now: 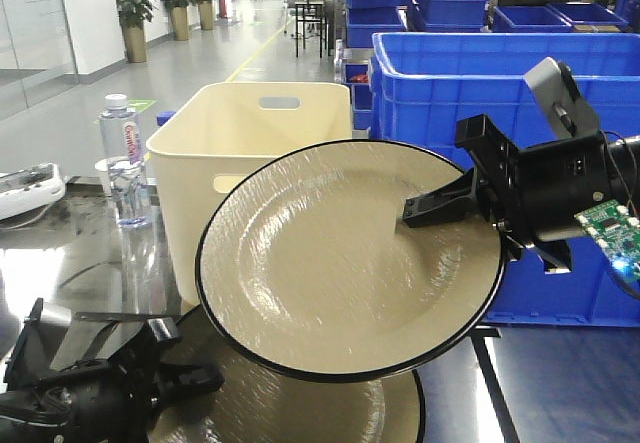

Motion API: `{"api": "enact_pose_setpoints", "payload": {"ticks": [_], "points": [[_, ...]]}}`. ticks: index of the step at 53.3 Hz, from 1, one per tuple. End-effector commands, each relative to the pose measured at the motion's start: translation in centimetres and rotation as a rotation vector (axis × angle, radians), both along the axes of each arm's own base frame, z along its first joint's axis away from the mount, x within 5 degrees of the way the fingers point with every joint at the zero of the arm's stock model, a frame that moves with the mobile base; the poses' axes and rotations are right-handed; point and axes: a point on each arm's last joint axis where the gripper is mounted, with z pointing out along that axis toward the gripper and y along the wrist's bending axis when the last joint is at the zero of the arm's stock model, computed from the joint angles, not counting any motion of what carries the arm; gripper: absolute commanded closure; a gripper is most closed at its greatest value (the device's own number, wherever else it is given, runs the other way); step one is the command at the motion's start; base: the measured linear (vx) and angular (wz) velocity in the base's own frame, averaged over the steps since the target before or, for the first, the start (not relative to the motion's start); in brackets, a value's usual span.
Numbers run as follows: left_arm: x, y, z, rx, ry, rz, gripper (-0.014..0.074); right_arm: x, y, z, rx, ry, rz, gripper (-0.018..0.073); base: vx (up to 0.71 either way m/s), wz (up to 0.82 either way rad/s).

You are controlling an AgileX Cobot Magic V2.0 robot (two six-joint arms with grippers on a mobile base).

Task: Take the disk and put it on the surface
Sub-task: 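Hold both plates while driving up to the metal table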

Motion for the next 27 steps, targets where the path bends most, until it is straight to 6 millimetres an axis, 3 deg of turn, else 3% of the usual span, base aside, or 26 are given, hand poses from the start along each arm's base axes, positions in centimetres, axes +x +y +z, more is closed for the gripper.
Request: {"api": "enact_pose_setpoints", "payload": {"ticks": [1,27], "points": [[-0.35,-0.30,2.30,-0.102,-0.037,-0.010,0.0595,-1.02,0.06,3.41,0.133,-0.093,-0.036,0.0567,0.19,-0.11],[-0.33,-0.28,2.30,-0.101,-0.037,-0.007,0.0595,-1.02,0.06,3.41,0.133,-0.093,-0.036,0.0567,0.10,-0.07]]}}
